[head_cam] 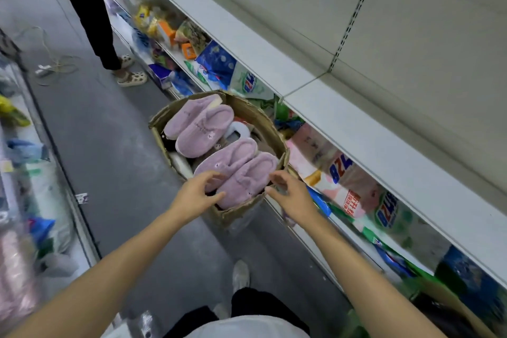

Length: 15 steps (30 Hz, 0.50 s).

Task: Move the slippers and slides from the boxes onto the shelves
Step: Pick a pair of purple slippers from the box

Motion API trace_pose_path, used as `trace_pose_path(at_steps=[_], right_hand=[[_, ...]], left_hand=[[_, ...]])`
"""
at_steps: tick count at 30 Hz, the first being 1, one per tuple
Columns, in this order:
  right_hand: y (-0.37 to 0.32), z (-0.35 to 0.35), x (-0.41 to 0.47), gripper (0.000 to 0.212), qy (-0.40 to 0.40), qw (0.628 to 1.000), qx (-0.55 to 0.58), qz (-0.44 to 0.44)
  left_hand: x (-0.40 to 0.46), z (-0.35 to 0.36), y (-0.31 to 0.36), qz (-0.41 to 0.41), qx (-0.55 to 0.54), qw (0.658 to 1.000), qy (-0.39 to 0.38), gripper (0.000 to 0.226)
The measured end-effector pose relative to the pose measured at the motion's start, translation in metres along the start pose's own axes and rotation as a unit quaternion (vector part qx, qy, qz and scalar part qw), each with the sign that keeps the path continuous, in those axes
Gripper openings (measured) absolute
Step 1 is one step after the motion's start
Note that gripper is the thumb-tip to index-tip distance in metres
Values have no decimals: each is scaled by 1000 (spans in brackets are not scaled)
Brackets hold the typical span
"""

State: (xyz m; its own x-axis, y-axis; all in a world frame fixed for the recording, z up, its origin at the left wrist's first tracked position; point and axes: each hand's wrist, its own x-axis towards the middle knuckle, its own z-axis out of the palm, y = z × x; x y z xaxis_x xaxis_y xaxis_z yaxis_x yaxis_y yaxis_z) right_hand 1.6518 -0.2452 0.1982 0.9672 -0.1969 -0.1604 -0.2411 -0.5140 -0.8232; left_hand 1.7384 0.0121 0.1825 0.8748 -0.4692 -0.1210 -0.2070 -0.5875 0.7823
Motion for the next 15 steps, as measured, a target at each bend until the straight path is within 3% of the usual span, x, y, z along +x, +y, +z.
trace_pose_path(at_steps=[10, 15], right_hand=[[26, 66, 85, 52, -76, 986, -55, 138], [25, 101, 102, 27, -48, 978, -114, 167]], left_hand=[[95, -4, -74, -100, 40, 994, -5, 57], [130, -1, -100, -163, 45, 982, -90, 69]])
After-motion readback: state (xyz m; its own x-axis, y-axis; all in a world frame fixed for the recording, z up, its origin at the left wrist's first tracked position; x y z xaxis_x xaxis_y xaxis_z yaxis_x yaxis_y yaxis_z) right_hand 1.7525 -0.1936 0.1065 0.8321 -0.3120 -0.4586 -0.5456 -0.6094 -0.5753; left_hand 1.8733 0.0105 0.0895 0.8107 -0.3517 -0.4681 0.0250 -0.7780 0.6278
